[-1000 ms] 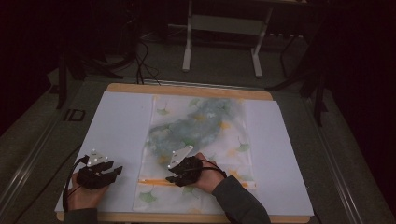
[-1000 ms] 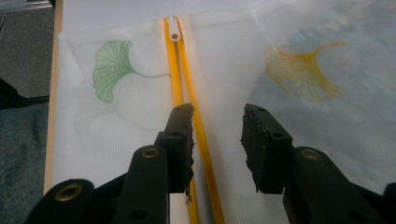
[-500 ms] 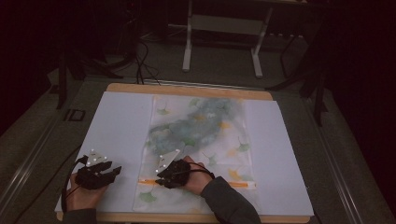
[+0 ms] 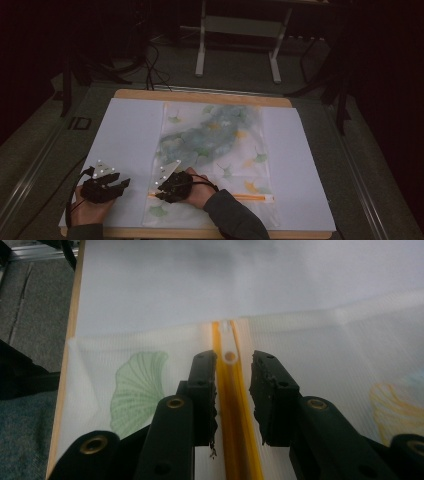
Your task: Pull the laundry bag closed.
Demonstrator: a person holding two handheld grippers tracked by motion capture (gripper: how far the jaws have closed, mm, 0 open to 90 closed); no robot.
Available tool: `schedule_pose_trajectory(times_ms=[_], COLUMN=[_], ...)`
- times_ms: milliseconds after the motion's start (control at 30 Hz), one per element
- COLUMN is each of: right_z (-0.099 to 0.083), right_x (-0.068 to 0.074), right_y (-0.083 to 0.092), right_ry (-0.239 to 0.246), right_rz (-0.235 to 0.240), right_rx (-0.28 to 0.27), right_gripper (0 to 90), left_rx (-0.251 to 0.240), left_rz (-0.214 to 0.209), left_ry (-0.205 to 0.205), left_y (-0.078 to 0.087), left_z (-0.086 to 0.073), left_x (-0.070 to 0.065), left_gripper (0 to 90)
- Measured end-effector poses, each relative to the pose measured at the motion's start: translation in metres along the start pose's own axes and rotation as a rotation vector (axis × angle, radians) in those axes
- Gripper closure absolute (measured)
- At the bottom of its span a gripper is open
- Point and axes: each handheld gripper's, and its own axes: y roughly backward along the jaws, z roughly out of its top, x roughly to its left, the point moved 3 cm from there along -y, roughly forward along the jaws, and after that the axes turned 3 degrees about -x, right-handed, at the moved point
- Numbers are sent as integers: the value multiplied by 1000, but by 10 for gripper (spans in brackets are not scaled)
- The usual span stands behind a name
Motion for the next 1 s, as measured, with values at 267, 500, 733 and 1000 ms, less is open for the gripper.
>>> schedule_pose_trajectory(times_ms=[267,500,733,1000], right_z=[8,13,14,15], right_x=[2,3,1,3], right_y=[-10,-18,-19,-15], right_ry=[-3,1,-11,-2], right_rz=[12,14,22,18], right_rx=[1,29,39,35], right_gripper=[725,754,824,832], left_rx=[3,0,-4,1], left_rz=[-3,-14,-31,-65], left_ry=[-3,-3,-7,-19], left_y=[0,1,3,4], left_z=[0,1,2,2], left_x=[0,-1,-4,-10], left_gripper=[531,532,532,565])
